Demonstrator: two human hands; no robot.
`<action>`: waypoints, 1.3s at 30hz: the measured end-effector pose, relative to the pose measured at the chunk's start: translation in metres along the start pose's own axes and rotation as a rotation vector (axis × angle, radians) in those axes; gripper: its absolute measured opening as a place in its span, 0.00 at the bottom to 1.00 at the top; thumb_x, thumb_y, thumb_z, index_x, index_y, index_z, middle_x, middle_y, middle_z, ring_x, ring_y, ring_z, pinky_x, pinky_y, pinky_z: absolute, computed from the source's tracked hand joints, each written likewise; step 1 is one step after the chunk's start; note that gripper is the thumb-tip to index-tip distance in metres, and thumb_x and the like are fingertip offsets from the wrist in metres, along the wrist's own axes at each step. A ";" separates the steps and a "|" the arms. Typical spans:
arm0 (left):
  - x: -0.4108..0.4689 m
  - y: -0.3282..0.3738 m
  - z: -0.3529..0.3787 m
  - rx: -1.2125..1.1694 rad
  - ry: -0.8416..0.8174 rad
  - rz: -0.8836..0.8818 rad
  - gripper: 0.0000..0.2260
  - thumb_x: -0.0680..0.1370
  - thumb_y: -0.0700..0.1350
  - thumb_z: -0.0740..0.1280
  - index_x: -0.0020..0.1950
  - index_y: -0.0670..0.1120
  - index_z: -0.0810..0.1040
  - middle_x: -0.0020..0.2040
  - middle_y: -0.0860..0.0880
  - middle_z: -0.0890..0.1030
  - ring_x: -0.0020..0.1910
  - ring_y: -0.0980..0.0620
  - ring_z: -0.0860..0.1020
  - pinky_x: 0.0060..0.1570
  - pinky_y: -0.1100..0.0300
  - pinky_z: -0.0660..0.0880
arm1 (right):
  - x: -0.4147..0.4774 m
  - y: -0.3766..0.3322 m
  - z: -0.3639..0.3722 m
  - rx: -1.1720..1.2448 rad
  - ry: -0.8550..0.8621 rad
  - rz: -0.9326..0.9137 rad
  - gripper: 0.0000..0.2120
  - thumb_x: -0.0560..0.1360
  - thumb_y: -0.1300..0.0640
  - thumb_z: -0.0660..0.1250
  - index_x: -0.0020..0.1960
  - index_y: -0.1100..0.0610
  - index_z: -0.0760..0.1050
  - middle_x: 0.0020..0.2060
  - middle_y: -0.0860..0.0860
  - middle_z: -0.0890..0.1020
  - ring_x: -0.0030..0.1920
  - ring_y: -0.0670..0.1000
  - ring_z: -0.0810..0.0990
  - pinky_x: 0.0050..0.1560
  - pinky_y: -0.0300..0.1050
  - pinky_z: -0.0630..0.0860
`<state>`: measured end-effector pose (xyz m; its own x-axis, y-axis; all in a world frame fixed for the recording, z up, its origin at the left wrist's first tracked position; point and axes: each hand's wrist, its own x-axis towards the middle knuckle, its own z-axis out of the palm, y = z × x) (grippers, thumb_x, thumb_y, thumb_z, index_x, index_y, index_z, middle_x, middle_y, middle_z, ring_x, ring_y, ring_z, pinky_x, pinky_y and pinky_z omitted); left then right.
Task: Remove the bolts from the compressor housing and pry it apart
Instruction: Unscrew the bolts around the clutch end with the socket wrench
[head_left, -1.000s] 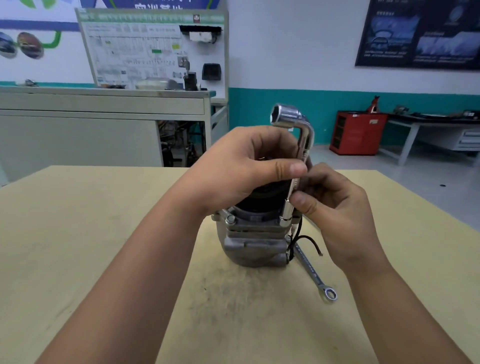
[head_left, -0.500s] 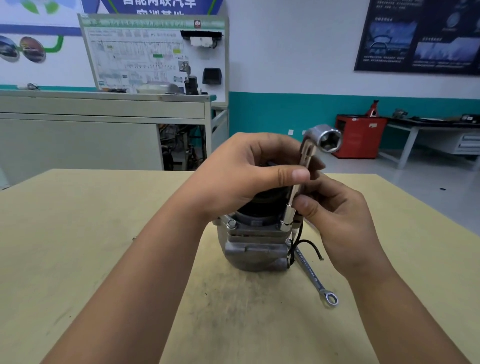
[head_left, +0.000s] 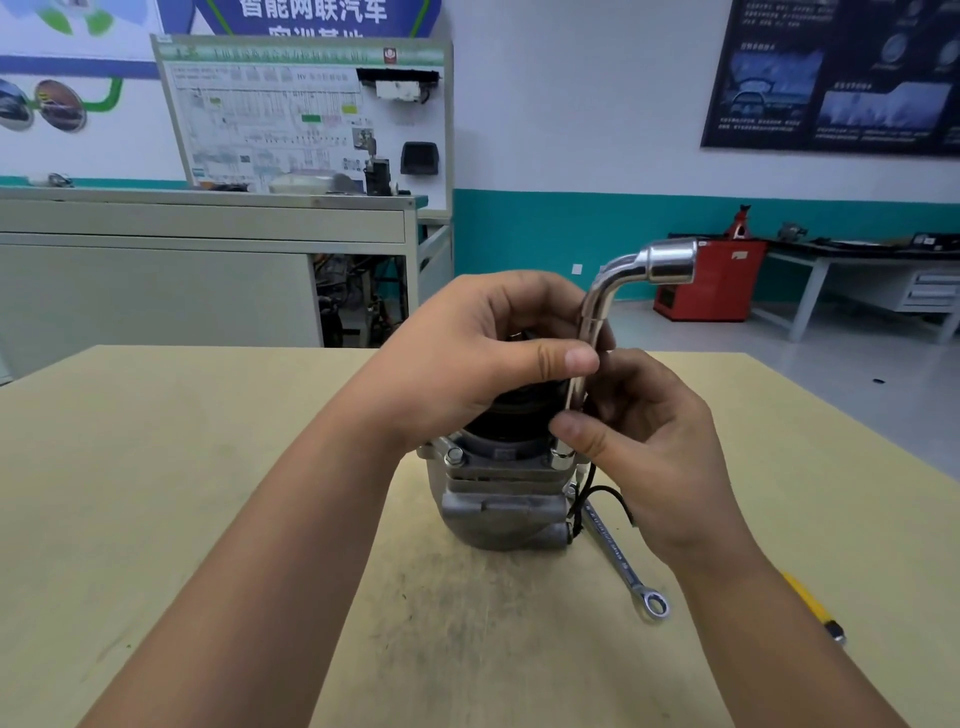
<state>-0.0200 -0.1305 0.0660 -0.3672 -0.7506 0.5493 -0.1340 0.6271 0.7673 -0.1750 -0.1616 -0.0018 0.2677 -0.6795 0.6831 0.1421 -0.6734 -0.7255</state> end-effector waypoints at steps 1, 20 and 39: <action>0.000 0.000 0.000 0.003 -0.001 0.001 0.07 0.69 0.42 0.71 0.39 0.55 0.83 0.38 0.53 0.84 0.41 0.55 0.82 0.48 0.62 0.76 | 0.000 0.000 0.001 -0.006 0.011 -0.001 0.12 0.61 0.48 0.73 0.44 0.38 0.79 0.34 0.41 0.79 0.38 0.45 0.76 0.41 0.44 0.77; 0.000 -0.002 -0.004 -0.171 -0.028 0.006 0.09 0.74 0.44 0.65 0.51 0.49 0.83 0.45 0.51 0.86 0.47 0.54 0.83 0.49 0.61 0.79 | 0.003 0.003 -0.001 0.000 0.033 0.017 0.09 0.67 0.57 0.69 0.41 0.43 0.83 0.47 0.51 0.77 0.50 0.52 0.78 0.50 0.50 0.78; 0.000 0.004 -0.002 -0.052 -0.003 -0.010 0.04 0.69 0.40 0.70 0.42 0.46 0.79 0.38 0.54 0.83 0.42 0.56 0.81 0.46 0.66 0.75 | 0.001 0.000 0.000 0.071 0.014 0.059 0.10 0.59 0.49 0.73 0.39 0.46 0.78 0.38 0.48 0.76 0.39 0.46 0.77 0.38 0.39 0.74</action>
<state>-0.0186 -0.1287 0.0694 -0.3688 -0.7564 0.5403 -0.0898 0.6075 0.7892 -0.1746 -0.1622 -0.0015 0.2639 -0.7219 0.6397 0.1937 -0.6100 -0.7683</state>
